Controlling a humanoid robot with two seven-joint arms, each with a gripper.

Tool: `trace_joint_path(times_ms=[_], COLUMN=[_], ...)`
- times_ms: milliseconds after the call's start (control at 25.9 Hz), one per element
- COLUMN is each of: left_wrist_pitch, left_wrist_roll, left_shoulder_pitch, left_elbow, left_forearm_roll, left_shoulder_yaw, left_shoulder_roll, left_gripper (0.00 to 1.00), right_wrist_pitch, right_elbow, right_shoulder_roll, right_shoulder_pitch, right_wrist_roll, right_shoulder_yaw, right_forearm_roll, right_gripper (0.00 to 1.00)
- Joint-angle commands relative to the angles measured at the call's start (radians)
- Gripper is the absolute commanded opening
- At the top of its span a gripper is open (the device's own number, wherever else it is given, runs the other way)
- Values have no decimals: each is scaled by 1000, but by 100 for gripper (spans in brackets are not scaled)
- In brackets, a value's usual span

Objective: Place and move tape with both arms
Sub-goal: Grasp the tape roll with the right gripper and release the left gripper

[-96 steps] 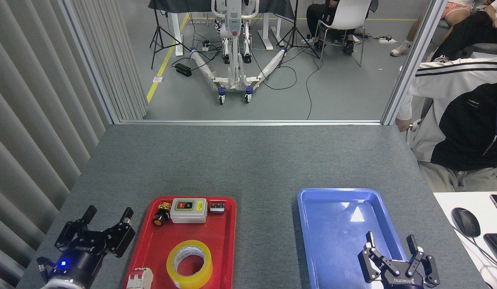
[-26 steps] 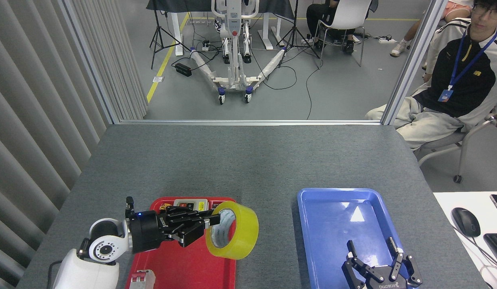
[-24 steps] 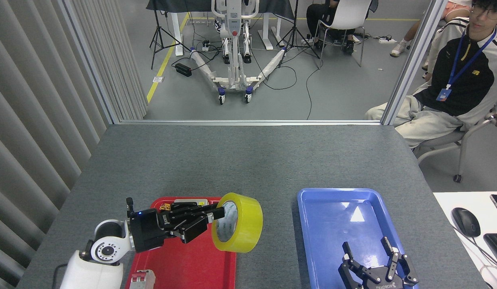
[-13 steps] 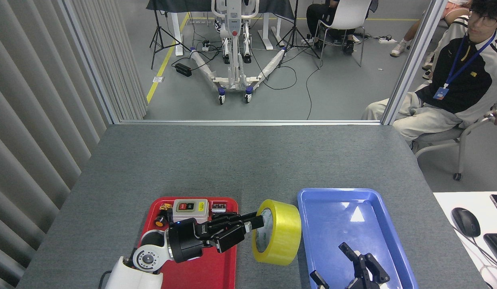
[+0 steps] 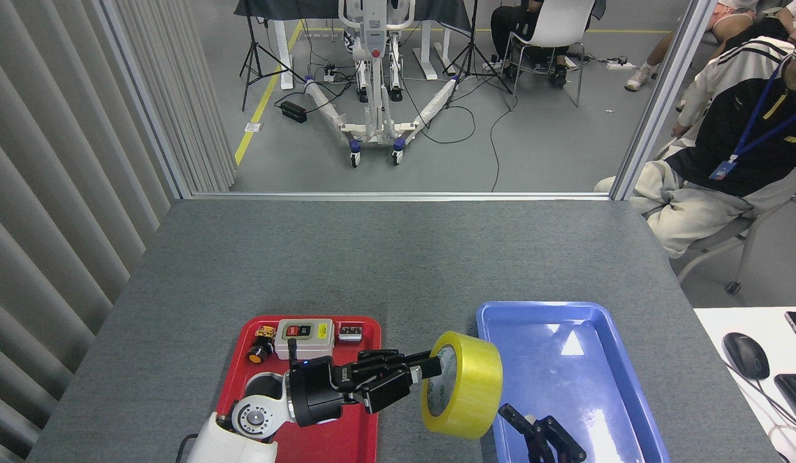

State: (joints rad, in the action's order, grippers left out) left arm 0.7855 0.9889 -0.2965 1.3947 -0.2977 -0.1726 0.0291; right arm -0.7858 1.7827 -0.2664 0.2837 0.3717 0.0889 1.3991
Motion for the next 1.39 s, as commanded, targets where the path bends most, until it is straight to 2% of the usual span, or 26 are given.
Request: trace_joint_path(times_ms=[0,39,77,309,464,502,541,580,657,889,966,1043,1121,1198,1275,1353], left_wrist_pitch=[0,0,0,0,0,0,0,0,0,0,-26,-72,-95,-158,-293,-451], left_wrist_roll=[2,4,5,8,10,8,7,2,-12,-22,-49,-139,-289,-493,-679,-742], left_shoulder_pitch=[2,2,2,23,25,27,27,25,23,22,31,66,123,192,249,295], left_elbow=[0,0,0,1,1,1,1,1,-5,9,14,21,64,124,195,282], left_forearm_roll=[-6,-9,-11,-18,-31,-31,-29,-29,-18,37,43,32,2,-118,-325,-515], left_shoulder_yaw=[-1,-7,-11,-13,-15,-15,-13,-8,12,77,100,120,120,117,104,65], left_shoulder_roll=[2,2,2,2,2,2,0,-2,-8,-48,-103,-158,-224,-276,-284,-285], left_gripper=[0,0,0,0,0,4,18,39,99,100,100,100,100,100,100,100], right_wrist_pitch=[0,0,0,0,0,0,0,0,0,0,0,0,0,0,25,91], right_elbow=[7,7,7,7,1,1,1,0,-3,-3,-3,-3,-3,-6,-22,-49], right_shoulder_roll=[0,0,-2,-1,0,0,0,-2,-5,-11,-13,-33,-54,-62,-71,-74], right_shoulder_pitch=[2,-1,-6,-12,-12,-11,-11,-11,-11,-12,-17,-21,-24,-41,-69,-92], right_wrist_roll=[-5,-5,-5,-5,-2,-2,-1,-1,3,13,9,-4,-34,-80,-103,-125], right_shoulder_yaw=[28,28,28,28,31,31,31,31,29,29,29,23,-8,-54,-72,-92], right_forearm_roll=[5,6,6,11,23,23,23,23,23,23,24,31,31,31,32,35], right_gripper=[98,96,90,34,9,4,1,0,0,0,0,0,0,0,0,0])
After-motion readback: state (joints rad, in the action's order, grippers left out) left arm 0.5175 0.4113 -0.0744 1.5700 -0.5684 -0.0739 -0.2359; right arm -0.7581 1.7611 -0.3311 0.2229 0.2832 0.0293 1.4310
